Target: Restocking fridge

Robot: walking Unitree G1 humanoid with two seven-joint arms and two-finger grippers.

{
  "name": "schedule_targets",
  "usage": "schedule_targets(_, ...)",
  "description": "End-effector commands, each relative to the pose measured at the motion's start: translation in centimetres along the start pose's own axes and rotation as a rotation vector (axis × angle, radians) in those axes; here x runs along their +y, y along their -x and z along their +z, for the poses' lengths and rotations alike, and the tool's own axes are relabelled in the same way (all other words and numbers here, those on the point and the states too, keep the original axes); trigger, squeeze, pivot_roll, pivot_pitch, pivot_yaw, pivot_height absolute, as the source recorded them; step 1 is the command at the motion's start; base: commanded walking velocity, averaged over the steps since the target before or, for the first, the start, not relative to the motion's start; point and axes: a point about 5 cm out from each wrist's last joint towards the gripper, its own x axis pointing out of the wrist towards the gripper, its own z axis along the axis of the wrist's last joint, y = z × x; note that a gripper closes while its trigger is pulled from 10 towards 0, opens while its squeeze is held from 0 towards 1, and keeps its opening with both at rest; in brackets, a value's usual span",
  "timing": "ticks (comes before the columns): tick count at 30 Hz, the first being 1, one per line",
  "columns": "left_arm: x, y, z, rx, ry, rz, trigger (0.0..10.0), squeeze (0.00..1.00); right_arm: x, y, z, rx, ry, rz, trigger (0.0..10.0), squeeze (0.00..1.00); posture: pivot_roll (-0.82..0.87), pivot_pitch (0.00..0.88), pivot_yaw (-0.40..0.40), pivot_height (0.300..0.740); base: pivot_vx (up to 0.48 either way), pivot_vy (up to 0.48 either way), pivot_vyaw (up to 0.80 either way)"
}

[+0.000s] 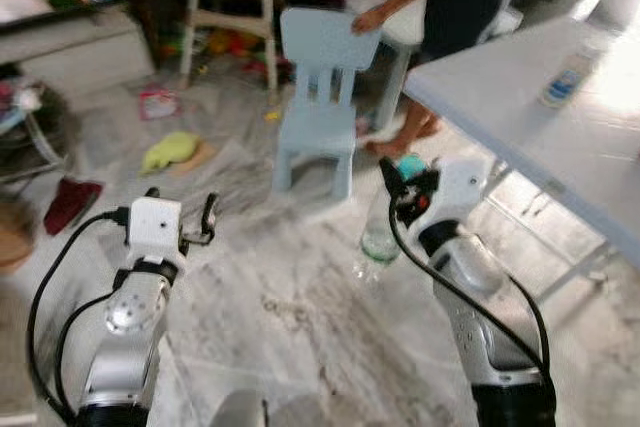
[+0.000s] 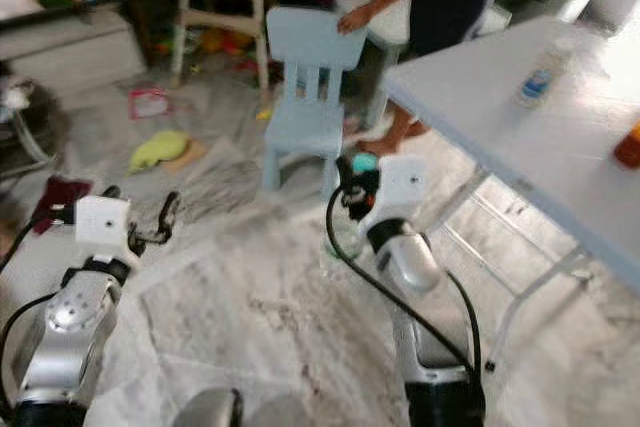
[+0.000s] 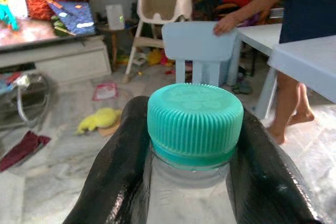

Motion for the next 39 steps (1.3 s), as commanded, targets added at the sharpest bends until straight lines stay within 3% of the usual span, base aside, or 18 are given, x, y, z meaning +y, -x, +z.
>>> schedule_targets(1,0.06,-0.11,0.16,-0.004,0.003,0.001,10.0,0.0,0.63,-0.5,0.9,-0.045,-0.005,0.021,10.0,0.0,0.0,0.0,-0.089,0.74,0.0,0.0,0.8)
schedule_targets(10,-0.15,0.01,-0.14,0.037,0.03,0.033,10.0,0.0,0.96,-0.56,0.76,-0.043,-0.007,0.035,10.0,0.0,0.0,0.0,-0.093,0.74,0.0,0.0,0.8)
schedule_targets(39,-0.29,-0.58,0.21,0.013,0.034,0.033,10.0,0.0,1.14,-0.87,0.76,-0.049,0.009,0.049,10.0,0.0,0.0,0.0,-0.091,0.74,0.0,0.0,0.8)
